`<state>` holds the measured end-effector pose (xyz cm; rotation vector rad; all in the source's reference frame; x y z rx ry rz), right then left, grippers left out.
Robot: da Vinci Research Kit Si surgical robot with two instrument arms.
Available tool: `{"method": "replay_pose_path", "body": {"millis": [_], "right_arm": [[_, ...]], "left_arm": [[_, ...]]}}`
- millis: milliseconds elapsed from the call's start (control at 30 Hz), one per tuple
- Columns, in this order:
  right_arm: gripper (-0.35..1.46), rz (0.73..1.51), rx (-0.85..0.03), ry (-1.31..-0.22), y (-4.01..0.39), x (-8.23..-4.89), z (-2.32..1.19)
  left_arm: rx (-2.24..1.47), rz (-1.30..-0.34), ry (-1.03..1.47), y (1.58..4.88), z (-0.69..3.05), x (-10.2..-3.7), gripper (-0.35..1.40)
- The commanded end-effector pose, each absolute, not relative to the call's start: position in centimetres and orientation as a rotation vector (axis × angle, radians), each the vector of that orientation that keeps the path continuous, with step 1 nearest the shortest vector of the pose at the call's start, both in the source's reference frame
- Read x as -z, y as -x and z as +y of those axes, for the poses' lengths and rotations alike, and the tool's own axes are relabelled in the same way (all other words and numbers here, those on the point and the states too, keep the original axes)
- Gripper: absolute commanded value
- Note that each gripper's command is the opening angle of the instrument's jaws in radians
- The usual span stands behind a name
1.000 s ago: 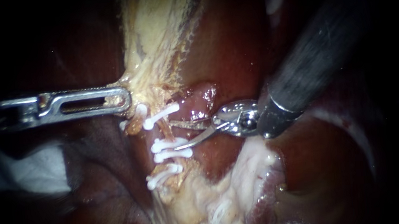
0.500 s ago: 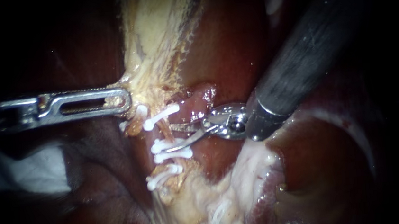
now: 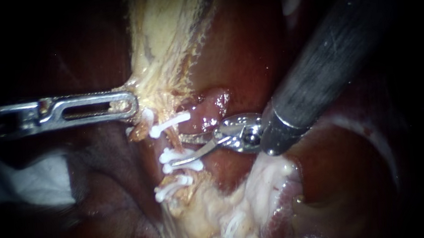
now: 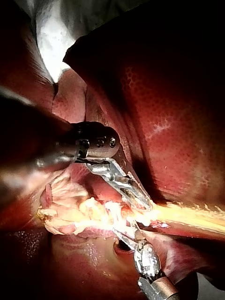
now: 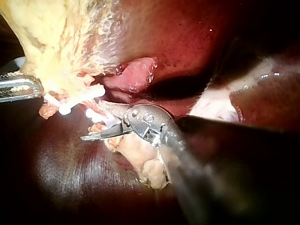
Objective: Go to the cutting position right tube
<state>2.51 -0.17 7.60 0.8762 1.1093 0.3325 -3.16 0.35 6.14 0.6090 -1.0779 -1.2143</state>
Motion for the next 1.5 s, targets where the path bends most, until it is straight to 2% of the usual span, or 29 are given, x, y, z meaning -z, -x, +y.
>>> {"method": "replay_pose_path", "body": {"millis": [33,533,1100,1500], "right_arm": [[1.29,1.113,-0.331,-0.88,-2.52,-7.6,-0.18],[1.29,1.132,-0.319,-0.901,-2.72,-7.52,-0.24],[1.29,1.139,-0.328,-0.893,-2.99,-7.6,-0.27],[1.29,1.139,-0.328,-0.891,-3.02,-7.62,-0.28]], "left_arm": [[1.216,-1.078,-0.608,3.16,0.35,-6.15,-0.35],[1.216,-1.078,-0.606,3.16,0.35,-6.18,-0.35],[1.218,-1.078,-0.603,3.2,0.33,-6.17,-0.35],[1.218,-1.078,-0.603,3.2,0.33,-6.16,-0.35]]}}
